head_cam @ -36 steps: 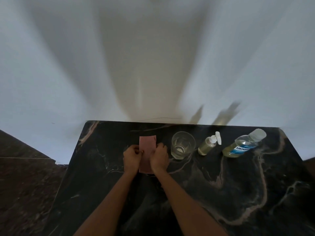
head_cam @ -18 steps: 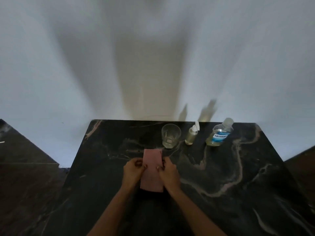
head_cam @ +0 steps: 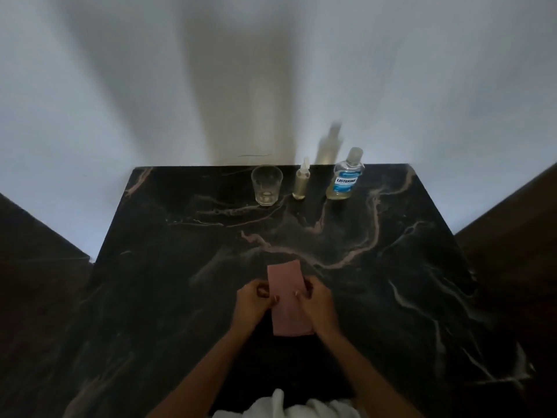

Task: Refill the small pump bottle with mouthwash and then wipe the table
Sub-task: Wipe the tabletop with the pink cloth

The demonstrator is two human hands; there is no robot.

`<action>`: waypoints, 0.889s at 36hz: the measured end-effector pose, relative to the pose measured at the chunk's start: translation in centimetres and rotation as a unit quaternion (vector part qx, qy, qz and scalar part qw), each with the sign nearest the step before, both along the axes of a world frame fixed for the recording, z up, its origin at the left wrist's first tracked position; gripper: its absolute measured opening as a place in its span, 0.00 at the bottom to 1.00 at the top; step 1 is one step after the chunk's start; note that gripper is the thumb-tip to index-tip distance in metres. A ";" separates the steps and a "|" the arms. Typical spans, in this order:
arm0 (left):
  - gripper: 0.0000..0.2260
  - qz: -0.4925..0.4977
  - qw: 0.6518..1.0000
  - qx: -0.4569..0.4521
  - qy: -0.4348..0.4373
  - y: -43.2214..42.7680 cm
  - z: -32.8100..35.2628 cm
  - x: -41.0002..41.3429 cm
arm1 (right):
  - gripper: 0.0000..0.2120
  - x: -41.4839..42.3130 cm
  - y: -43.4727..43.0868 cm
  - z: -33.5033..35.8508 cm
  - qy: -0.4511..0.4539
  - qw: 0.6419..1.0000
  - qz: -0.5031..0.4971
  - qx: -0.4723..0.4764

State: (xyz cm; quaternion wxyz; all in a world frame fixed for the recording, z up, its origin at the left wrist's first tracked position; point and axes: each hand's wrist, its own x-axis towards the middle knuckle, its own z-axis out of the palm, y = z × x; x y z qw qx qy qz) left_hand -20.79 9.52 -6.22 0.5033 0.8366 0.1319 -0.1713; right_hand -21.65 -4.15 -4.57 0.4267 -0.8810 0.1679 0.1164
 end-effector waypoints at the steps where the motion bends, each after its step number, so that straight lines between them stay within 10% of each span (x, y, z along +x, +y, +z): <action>1: 0.11 -0.004 1.000 0.000 0.002 -0.6 -0.3 -0.4 | 0.12 -0.6 -0.6 -0.2 0.004 1.000 -0.001 -0.006; 19: 0.06 -0.013 0.998 0.043 -0.037 -5.2 -3.2 -4.7 | 0.14 -5.4 -6.1 -3.2 0.005 0.995 0.032 -0.091; 32: 0.20 -0.140 0.929 0.282 -0.193 0.8 -5.7 -3.6 | 0.43 -6.4 -3.1 -4.6 -0.050 0.960 0.116 -0.250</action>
